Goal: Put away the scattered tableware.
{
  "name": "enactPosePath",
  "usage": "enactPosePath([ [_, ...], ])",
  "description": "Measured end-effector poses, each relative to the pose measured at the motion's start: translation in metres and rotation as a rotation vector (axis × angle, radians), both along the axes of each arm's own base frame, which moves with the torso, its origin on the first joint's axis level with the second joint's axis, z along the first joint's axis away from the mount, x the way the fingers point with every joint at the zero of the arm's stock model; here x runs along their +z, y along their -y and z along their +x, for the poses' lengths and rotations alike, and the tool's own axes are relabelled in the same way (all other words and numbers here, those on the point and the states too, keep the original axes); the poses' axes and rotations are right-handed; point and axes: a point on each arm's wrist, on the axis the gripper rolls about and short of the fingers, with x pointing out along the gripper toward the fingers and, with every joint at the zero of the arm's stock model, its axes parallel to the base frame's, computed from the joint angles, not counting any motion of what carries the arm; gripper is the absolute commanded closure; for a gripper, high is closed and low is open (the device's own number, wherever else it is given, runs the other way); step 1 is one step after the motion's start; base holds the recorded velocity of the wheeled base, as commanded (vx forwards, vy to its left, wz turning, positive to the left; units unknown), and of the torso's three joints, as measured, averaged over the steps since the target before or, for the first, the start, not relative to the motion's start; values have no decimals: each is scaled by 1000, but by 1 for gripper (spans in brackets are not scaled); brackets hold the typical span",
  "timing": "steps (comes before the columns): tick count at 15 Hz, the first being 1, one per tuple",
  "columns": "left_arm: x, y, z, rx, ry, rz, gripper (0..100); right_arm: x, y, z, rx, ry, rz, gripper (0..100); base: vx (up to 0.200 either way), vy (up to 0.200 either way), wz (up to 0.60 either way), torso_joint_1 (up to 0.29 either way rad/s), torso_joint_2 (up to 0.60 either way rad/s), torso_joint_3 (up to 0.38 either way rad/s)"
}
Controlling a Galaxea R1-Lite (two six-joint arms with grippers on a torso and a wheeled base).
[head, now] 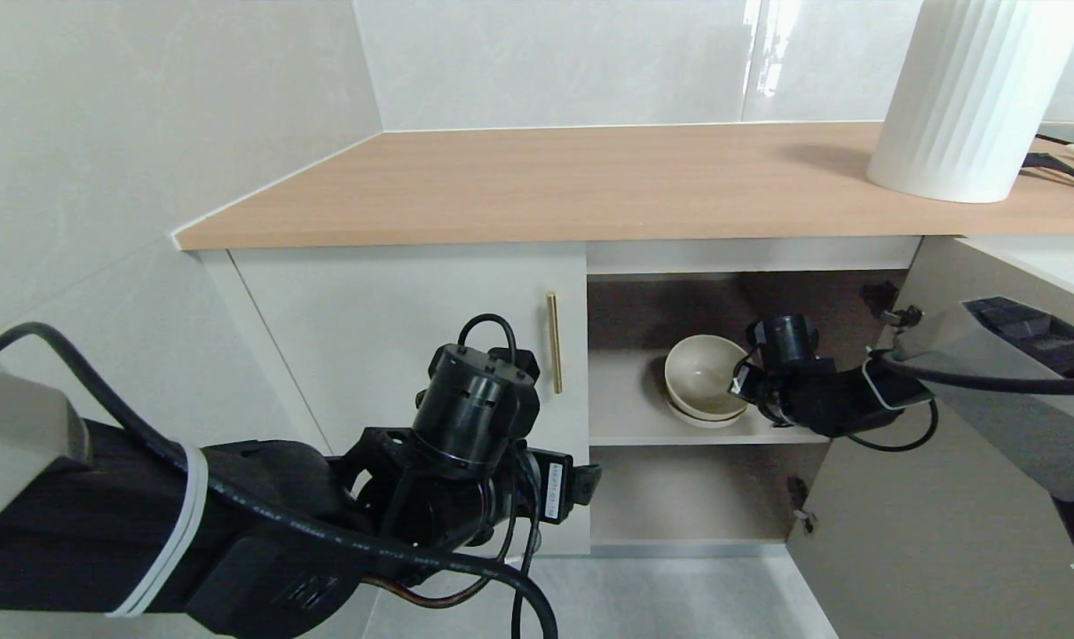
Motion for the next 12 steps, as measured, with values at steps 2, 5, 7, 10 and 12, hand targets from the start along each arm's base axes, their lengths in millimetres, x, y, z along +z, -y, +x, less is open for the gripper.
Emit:
enactPosePath([
  [2,0,0,0,1,0,0,0,-1,0,0,0,-1,0,0,0,0,0,0,0,0],
  [5,0,0,0,0,0,0,0,-1,0,0,0,-2,-1,0,0,0,0,0,0,0],
  [7,0,0,0,0,0,0,0,-1,0,0,1,-2,-1,0,0,0,0,0,0,0],
  [10,1,-1,1,3,1,-1,0,-1,-1,-4,7,-19,-4,0,0,0,0,0,0,0],
  [12,3,-3,0,7,6,-6,0,6,-4,-14,26,-43,0,0,0,0,0,0,0,0],
])
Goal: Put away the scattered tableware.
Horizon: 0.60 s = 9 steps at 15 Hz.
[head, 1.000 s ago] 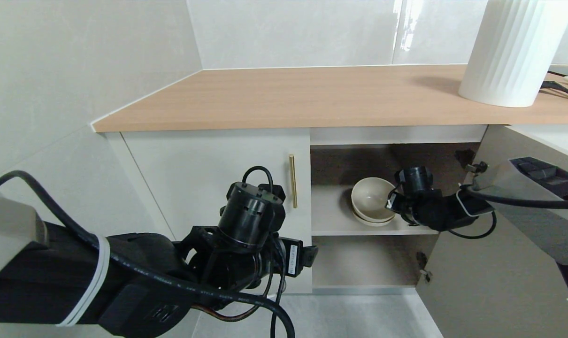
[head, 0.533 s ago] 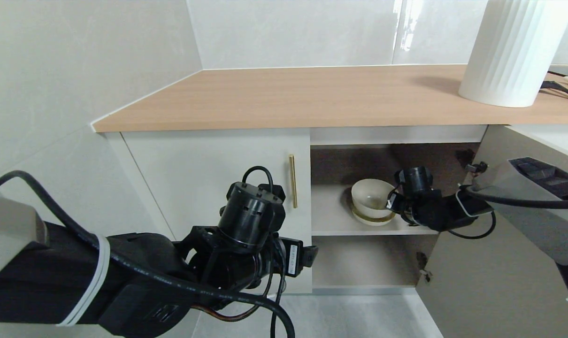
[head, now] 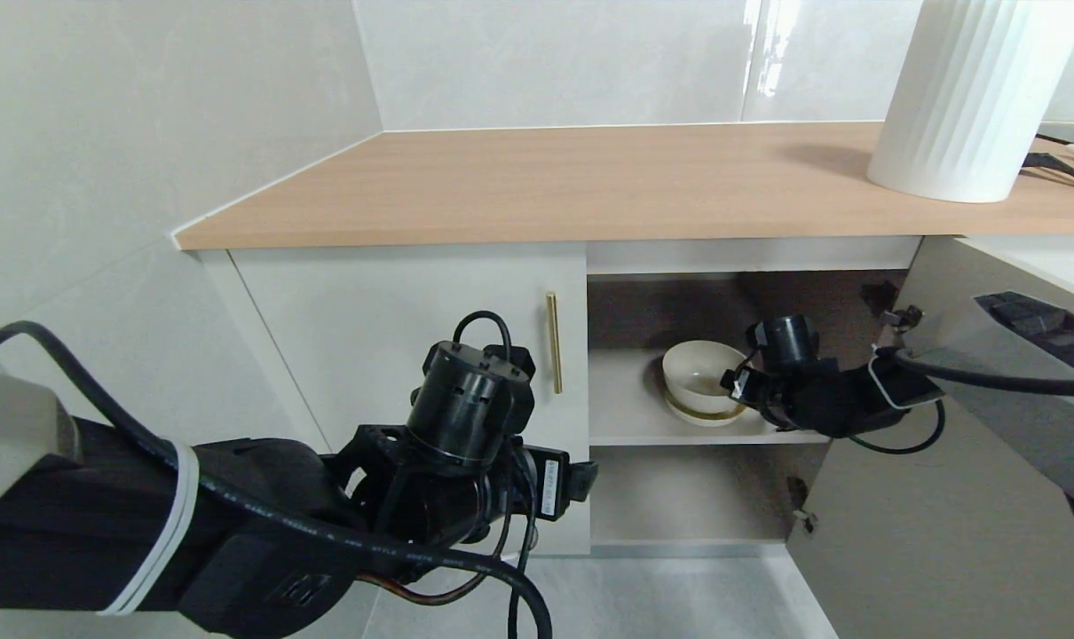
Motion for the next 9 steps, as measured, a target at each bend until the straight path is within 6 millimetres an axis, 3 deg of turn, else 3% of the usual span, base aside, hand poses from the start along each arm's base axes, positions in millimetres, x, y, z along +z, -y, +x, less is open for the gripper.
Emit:
enactPosePath([
  [4,19,-25,-12,31,33,-33,0,30,-11,-49,127,-88,29,0,0,0,0,0,0,0],
  [9,37,-76,-49,85,75,-66,0,94,-14,-148,282,-184,-5,0,0,0,0,0,0,0],
])
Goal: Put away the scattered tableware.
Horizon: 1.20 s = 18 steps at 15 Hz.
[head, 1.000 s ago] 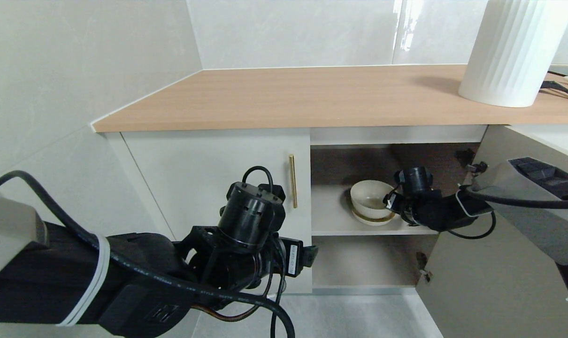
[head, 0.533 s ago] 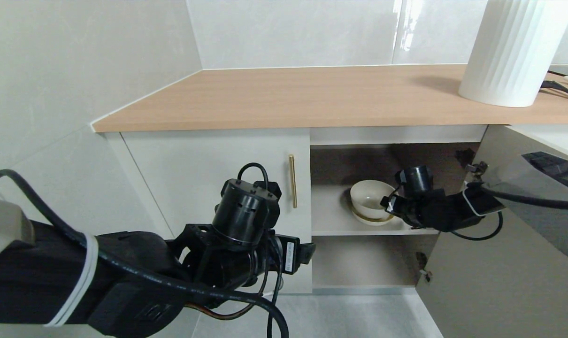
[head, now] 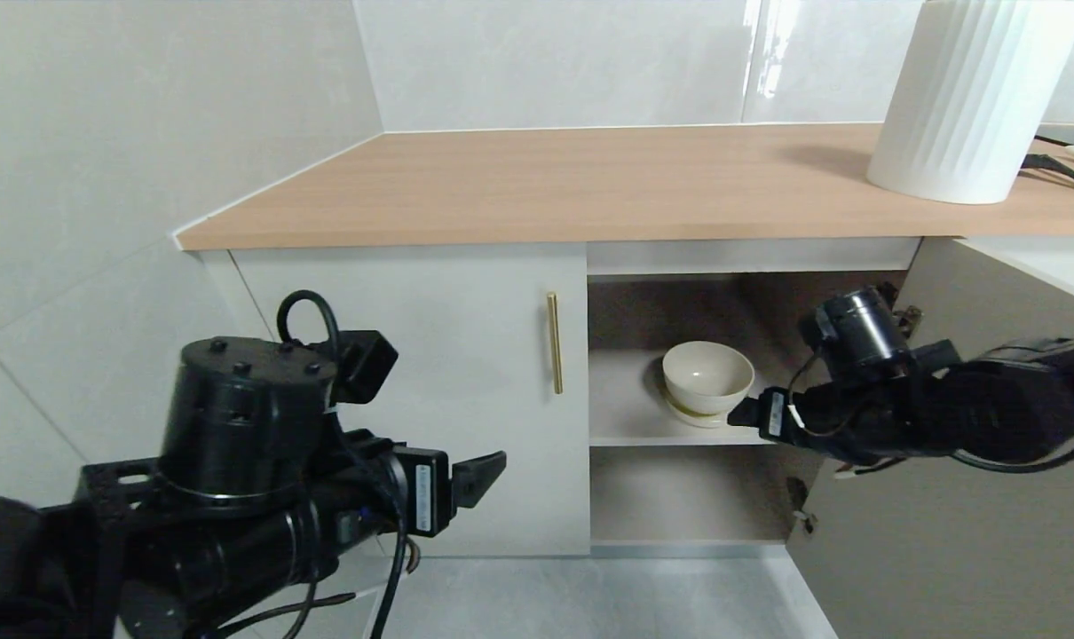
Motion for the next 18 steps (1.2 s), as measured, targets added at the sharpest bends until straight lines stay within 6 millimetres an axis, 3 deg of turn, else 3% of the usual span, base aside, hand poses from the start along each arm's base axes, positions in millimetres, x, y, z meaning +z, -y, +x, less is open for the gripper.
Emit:
enactPosePath([
  [3,-5,-18,-14,23,-11,3,0,14,13,-59,81,-23,-31,0,-67,0,0,-1,1,1],
  [5,-4,-21,-16,28,-8,0,0,16,22,-84,112,-25,-39,0,-200,0,0,5,0,2],
  [18,-7,-22,-16,34,-13,7,0,17,28,-113,223,-71,-130,0,-185,0,0,2,1,3],
])
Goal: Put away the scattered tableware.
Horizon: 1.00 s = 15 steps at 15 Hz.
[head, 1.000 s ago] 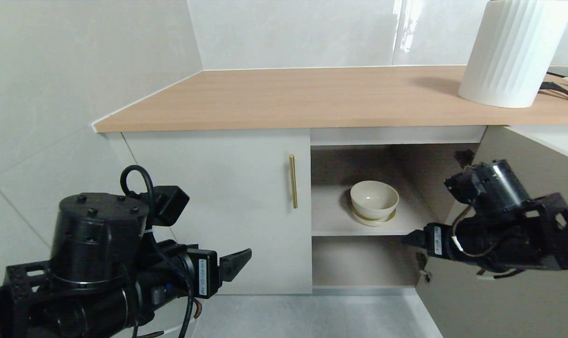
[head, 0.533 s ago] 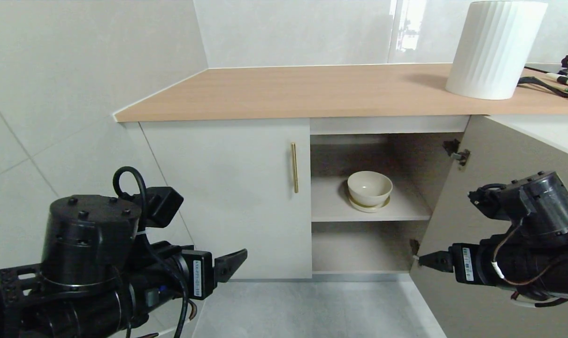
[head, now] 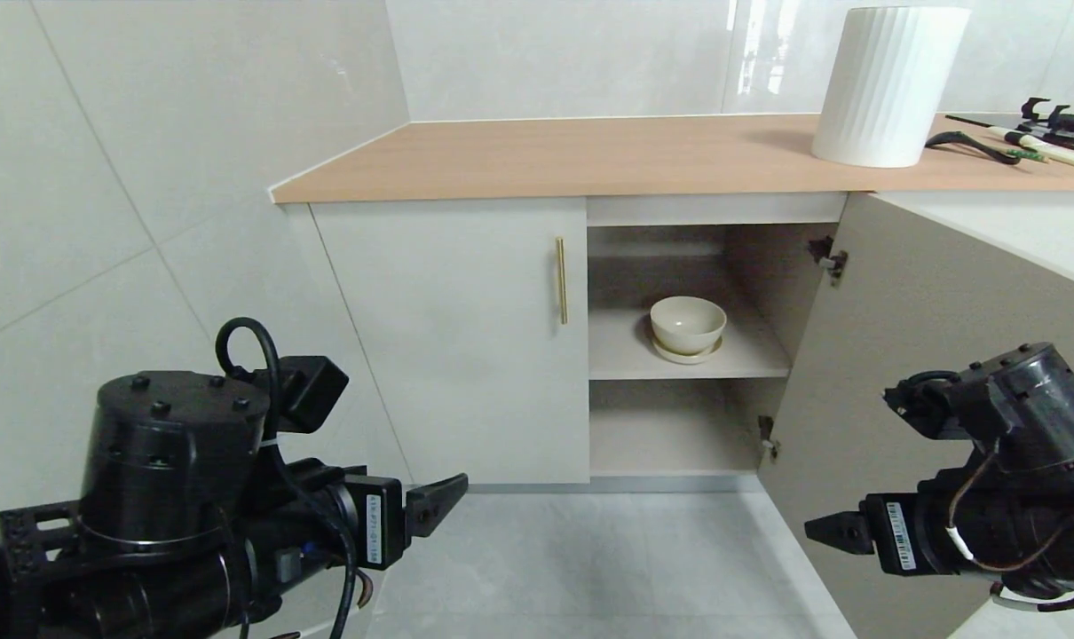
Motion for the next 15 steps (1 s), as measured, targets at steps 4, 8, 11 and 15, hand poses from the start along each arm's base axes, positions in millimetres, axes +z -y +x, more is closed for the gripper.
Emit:
enactPosePath([
  [4,0,0,0,-1,-1,1,0,0,1,-2,3,-5,-10,0,0,0,0,0,0,0],
  [8,-1,0,0,-2,-3,5,0,3,4,-7,3,-22,-42,0,0,0,0,0,0,0],
  [11,-2,-1,-1,-3,-5,12,0,2,7,-10,-17,-41,-82,0,0,-200,0,-1,1,2],
  [15,-2,0,-1,-6,-5,12,0,4,17,-12,-57,-159,-149,0,0,-200,0,5,-1,1],
])
